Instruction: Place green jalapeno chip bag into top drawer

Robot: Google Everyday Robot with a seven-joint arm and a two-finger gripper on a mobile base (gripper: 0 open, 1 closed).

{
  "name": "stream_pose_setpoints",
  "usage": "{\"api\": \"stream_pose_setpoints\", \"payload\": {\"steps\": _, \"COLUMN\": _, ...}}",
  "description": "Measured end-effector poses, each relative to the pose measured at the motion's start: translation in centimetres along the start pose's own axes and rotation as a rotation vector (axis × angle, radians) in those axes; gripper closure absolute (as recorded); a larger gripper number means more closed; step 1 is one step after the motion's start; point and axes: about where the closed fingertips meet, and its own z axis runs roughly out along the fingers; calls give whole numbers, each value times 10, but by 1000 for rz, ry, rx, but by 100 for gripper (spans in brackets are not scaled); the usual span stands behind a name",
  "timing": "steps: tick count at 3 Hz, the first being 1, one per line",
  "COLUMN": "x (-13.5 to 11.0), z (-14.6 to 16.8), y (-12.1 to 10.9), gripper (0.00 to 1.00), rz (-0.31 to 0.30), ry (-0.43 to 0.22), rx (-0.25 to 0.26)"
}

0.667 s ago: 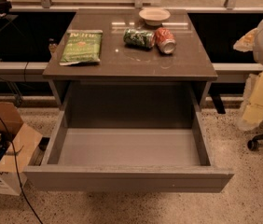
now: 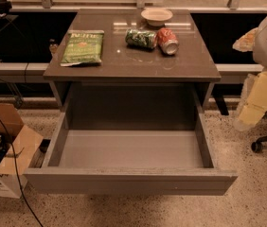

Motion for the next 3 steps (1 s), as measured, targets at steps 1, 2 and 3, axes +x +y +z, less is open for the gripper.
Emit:
{"api": "stream_pose_setpoints", "payload": {"steps": 1, "x": -16, "z": 6, "y": -1, "gripper": 0, "rz": 22, "ry": -82, "rx": 1}}
{"api": "stream_pose_setpoints", "payload": {"steps": 2, "x": -44, "z": 16, "y": -6, "gripper": 0, "rz": 38, "ry": -201, "rx": -8}}
{"api": "stream_pose_setpoints", "payload": {"steps": 3, "x": -61, "z": 21, "y": -10, "gripper": 0, "rz": 37, "ry": -249, "rx": -12}}
